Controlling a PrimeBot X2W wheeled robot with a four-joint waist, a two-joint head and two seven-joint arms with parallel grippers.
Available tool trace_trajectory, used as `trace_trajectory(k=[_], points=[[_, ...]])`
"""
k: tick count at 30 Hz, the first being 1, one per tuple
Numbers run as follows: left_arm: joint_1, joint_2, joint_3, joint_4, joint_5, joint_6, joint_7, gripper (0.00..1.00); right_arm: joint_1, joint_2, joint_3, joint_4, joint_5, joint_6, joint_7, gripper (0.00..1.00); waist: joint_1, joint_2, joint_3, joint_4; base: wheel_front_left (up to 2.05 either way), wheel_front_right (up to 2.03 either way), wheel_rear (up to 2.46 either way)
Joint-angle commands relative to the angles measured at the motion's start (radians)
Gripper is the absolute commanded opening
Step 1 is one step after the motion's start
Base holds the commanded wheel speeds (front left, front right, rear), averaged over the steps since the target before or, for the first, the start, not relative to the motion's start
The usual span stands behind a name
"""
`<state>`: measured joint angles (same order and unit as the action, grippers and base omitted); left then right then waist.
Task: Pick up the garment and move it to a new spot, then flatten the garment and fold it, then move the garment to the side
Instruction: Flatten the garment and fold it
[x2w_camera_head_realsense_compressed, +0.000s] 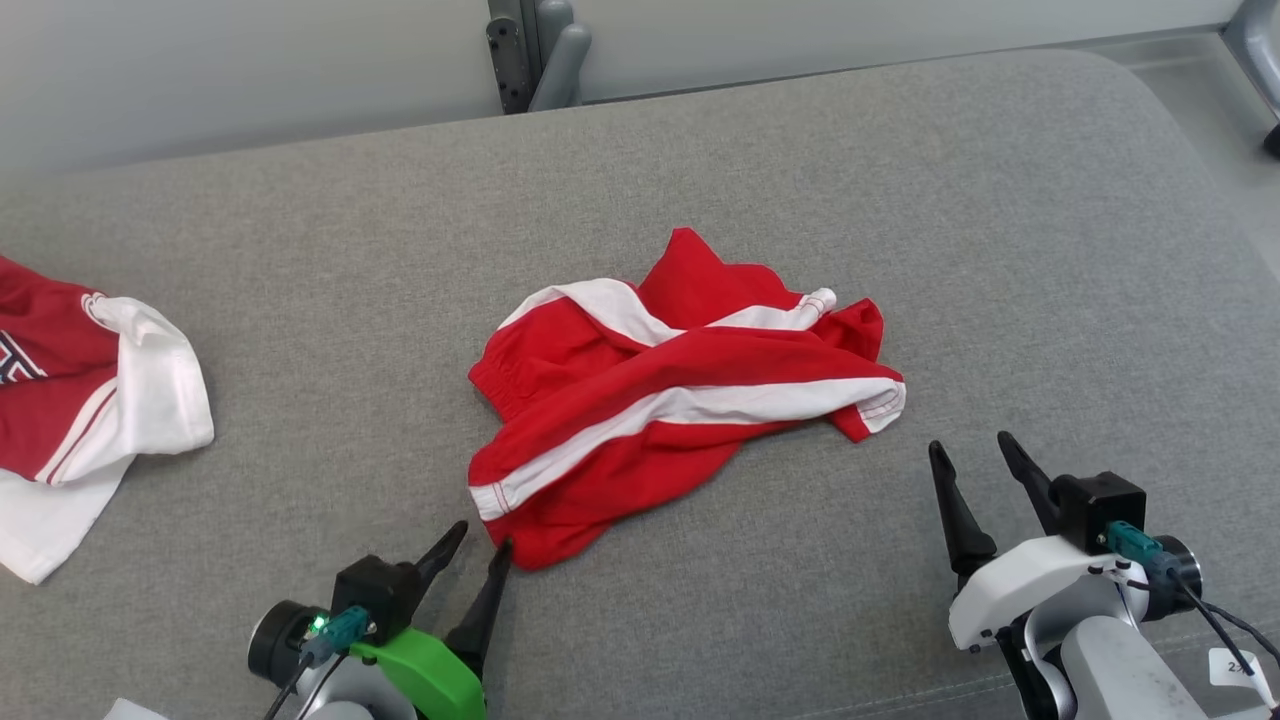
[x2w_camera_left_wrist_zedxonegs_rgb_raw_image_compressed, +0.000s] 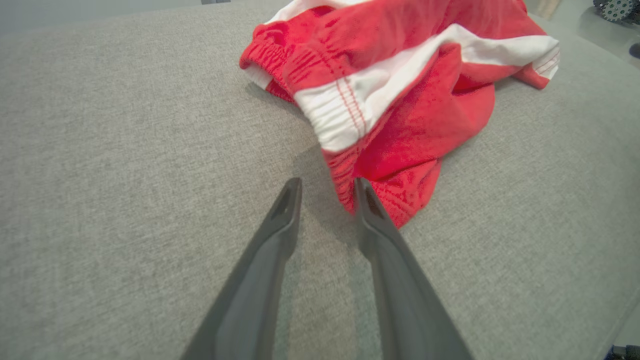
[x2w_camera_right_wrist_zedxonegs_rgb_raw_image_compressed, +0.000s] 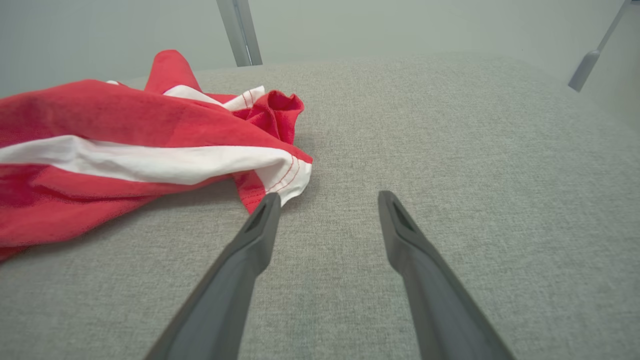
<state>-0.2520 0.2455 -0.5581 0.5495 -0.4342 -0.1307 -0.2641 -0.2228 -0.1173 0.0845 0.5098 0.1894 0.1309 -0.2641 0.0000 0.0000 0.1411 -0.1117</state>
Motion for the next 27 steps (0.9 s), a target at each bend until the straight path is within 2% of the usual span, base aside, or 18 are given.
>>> trace_trajectory(k=[1, 7, 12, 15, 20, 27], points=[[0.023, 0.000, 0.004, 0.007, 0.007, 0.001, -0.001, 1.00, 0.014, 0.000, -0.001, 0.001, 0.003, 0.000, 0.000, 1.00, 0.0000, 0.0000, -0.030, 0.003, 0.00, 0.00, 0.00], [0.081, -0.018, 0.113, 0.011, 0.043, 0.001, -0.001, 1.00, 0.041, 0.009, -0.003, 0.004, 0.006, 0.000, 0.000, 1.00, 0.0000, 0.0000, -0.080, 0.004, 0.00, 0.00, 0.00], [0.127, -0.066, 0.245, -0.061, 0.088, 0.001, 0.000, 1.00, 0.052, 0.015, -0.011, 0.002, 0.002, 0.000, 0.000, 1.00, 0.0000, 0.0000, -0.093, 0.015, 0.00, 0.00, 0.00], [0.142, -0.105, 0.289, -0.109, 0.118, 0.001, 0.000, 1.00, 0.049, 0.017, -0.015, -0.001, 0.004, 0.000, 0.000, 1.00, 0.0000, 0.0000, -0.082, 0.027, 0.00, 0.00, 0.00], [0.137, -0.139, 0.289, -0.158, 0.149, 0.001, 0.000, 1.00, 0.006, 0.008, -0.007, 0.000, 0.012, 0.000, 0.000, 1.00, 0.0000, 0.0000, -0.041, 0.049, 0.00, 0.00, 0.00], [0.105, -0.155, 0.285, -0.182, 0.154, 0.001, 0.000, 1.00, -0.051, 0.005, -0.008, -0.002, 0.016, 0.000, 0.000, 1.00, 0.0000, 0.0000, -0.002, 0.075, 0.00, 0.00, 0.00]])
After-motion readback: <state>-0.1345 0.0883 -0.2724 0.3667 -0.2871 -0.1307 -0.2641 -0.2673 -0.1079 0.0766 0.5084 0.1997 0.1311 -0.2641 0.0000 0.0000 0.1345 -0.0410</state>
